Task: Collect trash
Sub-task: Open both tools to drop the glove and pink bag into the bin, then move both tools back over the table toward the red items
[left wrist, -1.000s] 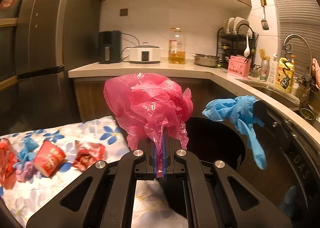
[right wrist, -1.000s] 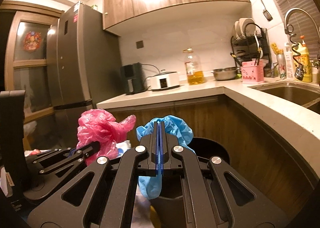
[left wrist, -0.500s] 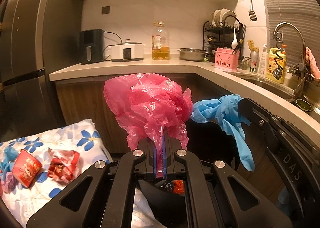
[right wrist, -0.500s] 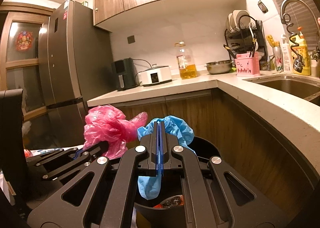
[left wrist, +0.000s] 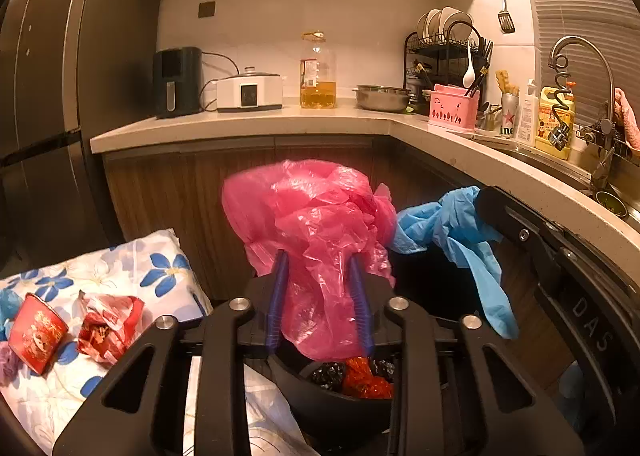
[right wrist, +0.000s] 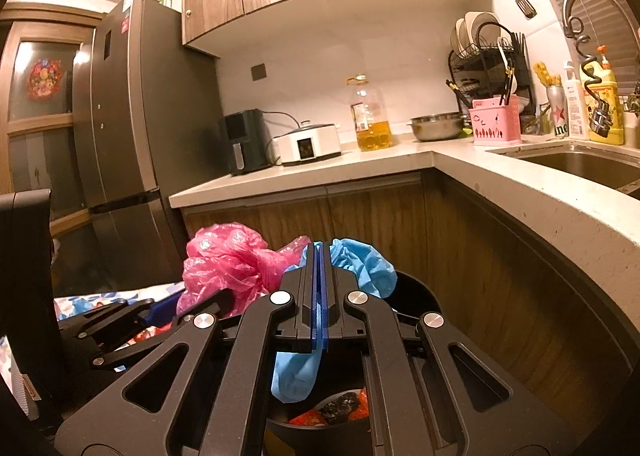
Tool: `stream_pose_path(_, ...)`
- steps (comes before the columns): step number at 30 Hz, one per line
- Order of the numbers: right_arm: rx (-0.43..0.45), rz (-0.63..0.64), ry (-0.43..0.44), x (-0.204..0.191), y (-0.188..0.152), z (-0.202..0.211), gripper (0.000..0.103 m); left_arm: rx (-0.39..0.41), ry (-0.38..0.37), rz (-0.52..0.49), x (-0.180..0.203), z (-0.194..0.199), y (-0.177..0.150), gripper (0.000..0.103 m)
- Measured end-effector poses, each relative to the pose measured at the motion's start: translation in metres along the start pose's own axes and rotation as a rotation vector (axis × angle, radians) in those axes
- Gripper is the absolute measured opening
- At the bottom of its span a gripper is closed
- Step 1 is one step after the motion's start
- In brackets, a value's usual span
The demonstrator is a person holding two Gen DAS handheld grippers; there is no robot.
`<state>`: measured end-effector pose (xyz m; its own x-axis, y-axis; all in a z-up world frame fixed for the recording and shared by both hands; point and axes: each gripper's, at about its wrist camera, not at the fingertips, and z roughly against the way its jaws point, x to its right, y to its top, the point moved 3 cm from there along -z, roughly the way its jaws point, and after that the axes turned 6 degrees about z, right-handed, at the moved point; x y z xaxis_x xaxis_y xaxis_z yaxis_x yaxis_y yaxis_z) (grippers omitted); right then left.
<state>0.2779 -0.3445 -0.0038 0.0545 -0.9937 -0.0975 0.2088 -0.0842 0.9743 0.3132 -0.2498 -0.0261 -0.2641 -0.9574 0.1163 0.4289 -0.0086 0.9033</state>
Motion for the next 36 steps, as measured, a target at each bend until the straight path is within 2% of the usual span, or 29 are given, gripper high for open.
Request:
stream_pose_path(5, -0.015, -0.006, -0.006, 0.002, -0.001, -0.003, 0.004, -0.015, 0.012, 0.004, -0.004, -0.003, -0.003, 0.046)
stream_pose_path(8, -0.023, -0.013, -0.012, 0.004, -0.003, -0.004, 0.008, -0.014, 0.011, 0.021, -0.007, -0.003, -0.004, 0.062)
stream_pose_path(11, -0.027, -0.023, -0.020, 0.006, -0.004, -0.003, 0.015, -0.016, 0.022, 0.015, -0.008, -0.004, -0.005, 0.063)
stream_pose_path(18, -0.041, -0.033, -0.027, 0.008, -0.010, 0.000, 0.027, -0.024, 0.047, 0.043, -0.016, 0.000, -0.011, 0.074)
stream_pose_path(23, -0.045, -0.029, -0.033, 0.005, -0.013, 0.005, 0.047, -0.025, 0.086, 0.060, -0.025, 0.009, -0.017, 0.083)
stream_pose_path(26, -0.046, -0.031, -0.029, 0.001, -0.016, 0.010, 0.056, -0.013, 0.120, 0.067, -0.032, 0.018, -0.022, 0.086)
stream_pose_path(36, -0.062, 0.015, 0.008, -0.032, -0.027, 0.025, 0.060, 0.015, 0.267, 0.118, -0.074, 0.057, -0.040, 0.088)
